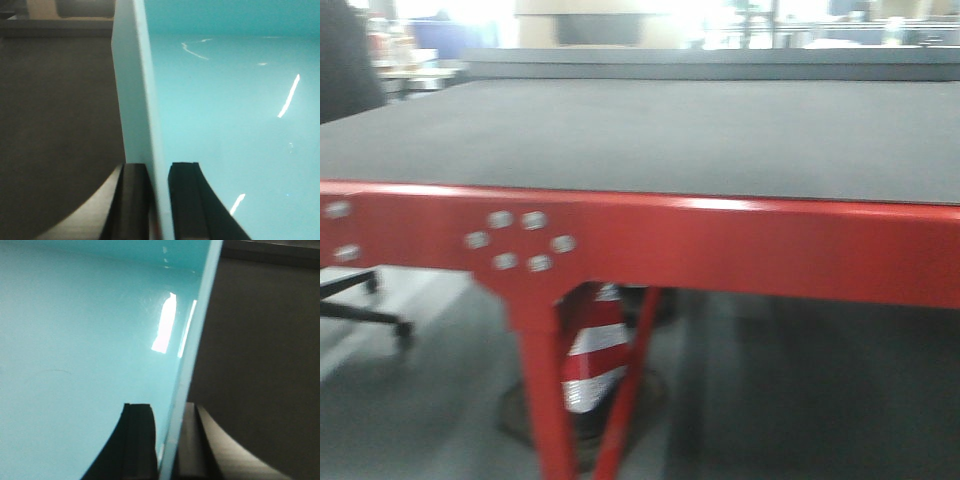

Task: Fetch blue bin and place on conveyor start

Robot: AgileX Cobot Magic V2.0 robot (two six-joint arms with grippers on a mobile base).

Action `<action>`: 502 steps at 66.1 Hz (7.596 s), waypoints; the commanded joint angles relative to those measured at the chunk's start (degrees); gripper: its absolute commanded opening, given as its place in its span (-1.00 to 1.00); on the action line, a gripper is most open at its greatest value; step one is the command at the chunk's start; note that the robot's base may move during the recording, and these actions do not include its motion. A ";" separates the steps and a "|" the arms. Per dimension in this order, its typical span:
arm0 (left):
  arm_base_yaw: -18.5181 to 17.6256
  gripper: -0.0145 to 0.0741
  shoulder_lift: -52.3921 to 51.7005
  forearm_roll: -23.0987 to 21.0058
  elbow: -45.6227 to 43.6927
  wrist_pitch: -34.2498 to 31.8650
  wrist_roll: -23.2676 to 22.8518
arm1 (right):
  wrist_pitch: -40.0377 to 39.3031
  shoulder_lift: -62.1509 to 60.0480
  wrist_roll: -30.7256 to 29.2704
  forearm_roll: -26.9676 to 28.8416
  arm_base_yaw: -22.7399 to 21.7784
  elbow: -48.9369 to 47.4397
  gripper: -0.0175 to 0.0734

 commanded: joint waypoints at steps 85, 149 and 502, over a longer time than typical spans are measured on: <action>-0.99 -0.92 -0.55 -4.50 -0.79 -4.22 0.30 | -5.35 -0.25 -1.52 2.60 0.59 -0.35 -0.95; -0.99 -0.92 -0.55 -4.38 -0.79 -4.22 0.30 | -5.35 -0.25 -1.52 2.60 0.59 -0.35 -0.95; 31.77 -0.92 -72.38 -14.73 83.65 -32.87 15.46 | -23.34 -70.91 -1.52 -3.08 -13.33 68.69 -0.97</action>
